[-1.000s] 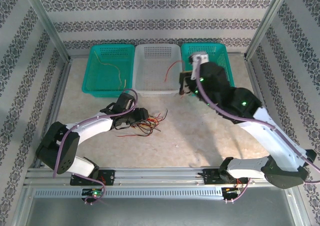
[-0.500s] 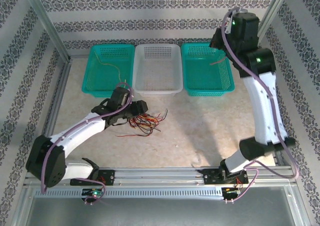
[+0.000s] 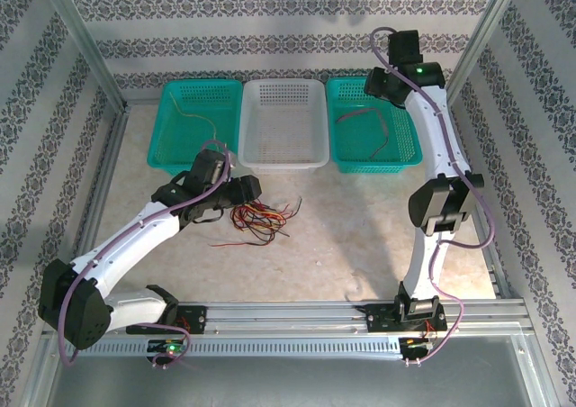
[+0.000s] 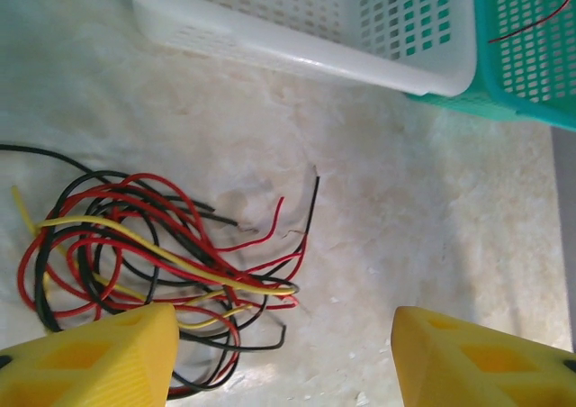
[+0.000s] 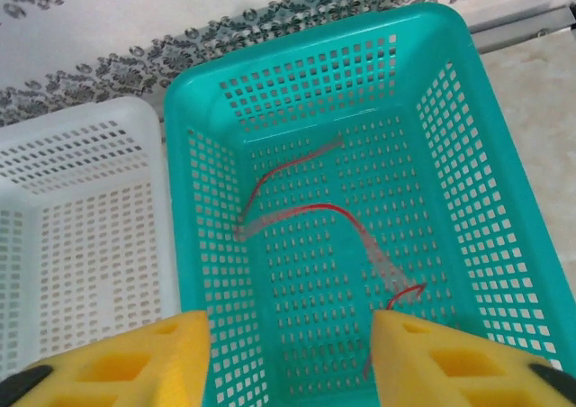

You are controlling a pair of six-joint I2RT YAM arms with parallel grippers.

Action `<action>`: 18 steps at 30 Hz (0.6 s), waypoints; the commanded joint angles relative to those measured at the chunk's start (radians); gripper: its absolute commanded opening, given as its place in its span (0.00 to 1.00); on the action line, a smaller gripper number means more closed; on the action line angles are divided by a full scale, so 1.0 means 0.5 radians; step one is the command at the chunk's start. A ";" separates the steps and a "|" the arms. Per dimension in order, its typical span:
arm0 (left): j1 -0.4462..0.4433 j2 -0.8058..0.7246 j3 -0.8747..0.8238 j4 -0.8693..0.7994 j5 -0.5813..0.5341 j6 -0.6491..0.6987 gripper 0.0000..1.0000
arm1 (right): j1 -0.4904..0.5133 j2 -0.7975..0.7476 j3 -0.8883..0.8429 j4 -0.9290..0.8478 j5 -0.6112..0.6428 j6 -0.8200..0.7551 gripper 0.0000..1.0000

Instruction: Untangle the cables

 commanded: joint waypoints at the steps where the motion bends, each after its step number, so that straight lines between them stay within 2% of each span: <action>1: -0.021 0.054 0.092 -0.151 -0.053 0.116 0.64 | 0.099 -0.233 -0.108 0.012 0.017 0.008 0.54; 5: -0.023 0.202 0.159 -0.205 0.003 0.133 0.61 | 0.233 -0.501 -0.412 0.016 0.058 0.035 0.54; 10: -0.028 0.340 0.147 -0.195 -0.007 0.044 0.54 | 0.519 -1.086 -1.221 0.212 0.036 0.162 0.55; 14: -0.040 0.457 0.153 -0.166 0.002 -0.065 0.45 | 0.744 -1.483 -1.886 0.384 -0.137 0.359 0.53; 18: -0.064 0.540 0.140 -0.144 -0.044 -0.164 0.43 | 0.904 -1.758 -2.439 0.581 -0.349 0.585 0.53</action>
